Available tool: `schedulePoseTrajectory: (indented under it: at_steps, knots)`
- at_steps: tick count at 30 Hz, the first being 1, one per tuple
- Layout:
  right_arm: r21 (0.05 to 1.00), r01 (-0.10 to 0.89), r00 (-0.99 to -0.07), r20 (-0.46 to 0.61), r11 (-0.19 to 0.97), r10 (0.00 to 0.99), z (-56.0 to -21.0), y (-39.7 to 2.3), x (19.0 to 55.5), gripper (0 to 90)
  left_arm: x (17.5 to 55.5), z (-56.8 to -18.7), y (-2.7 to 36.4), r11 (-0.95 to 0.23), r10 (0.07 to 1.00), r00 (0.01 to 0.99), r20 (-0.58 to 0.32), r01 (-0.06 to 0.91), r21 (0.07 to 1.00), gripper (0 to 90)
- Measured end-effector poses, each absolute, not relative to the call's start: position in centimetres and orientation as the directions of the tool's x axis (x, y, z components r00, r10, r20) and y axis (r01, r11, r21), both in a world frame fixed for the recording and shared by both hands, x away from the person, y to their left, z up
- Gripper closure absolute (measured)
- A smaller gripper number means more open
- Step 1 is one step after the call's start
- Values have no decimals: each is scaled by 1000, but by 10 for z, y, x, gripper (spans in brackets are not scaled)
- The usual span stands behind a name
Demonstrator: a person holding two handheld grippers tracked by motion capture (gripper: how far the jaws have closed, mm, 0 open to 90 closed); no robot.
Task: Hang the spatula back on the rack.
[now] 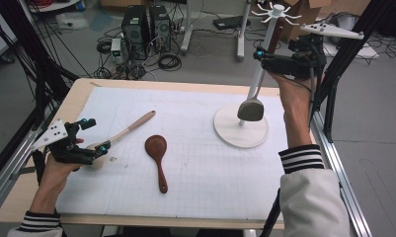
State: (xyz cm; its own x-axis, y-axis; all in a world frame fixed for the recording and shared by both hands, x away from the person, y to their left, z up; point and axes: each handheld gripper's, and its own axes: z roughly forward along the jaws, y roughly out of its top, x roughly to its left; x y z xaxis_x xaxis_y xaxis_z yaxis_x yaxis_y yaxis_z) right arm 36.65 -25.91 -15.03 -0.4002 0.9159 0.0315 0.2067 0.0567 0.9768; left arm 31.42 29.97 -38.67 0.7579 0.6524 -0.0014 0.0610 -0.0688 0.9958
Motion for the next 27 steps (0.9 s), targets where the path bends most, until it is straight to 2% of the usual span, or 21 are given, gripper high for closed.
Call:
schedulePoseTrajectory:
  at_steps: [12, 27]
  knots:
    - [978, 179, -484, -6, 105, 875, -155, -271, 350, 4, 314, -387, 303, -58, 657, 754, -9, 62, 996, 17]
    - [979, 161, -515, -28, 129, 857, -162, -280, 346, 4, 314, -389, 306, -50, 665, 747, -21, 73, 996, 17]
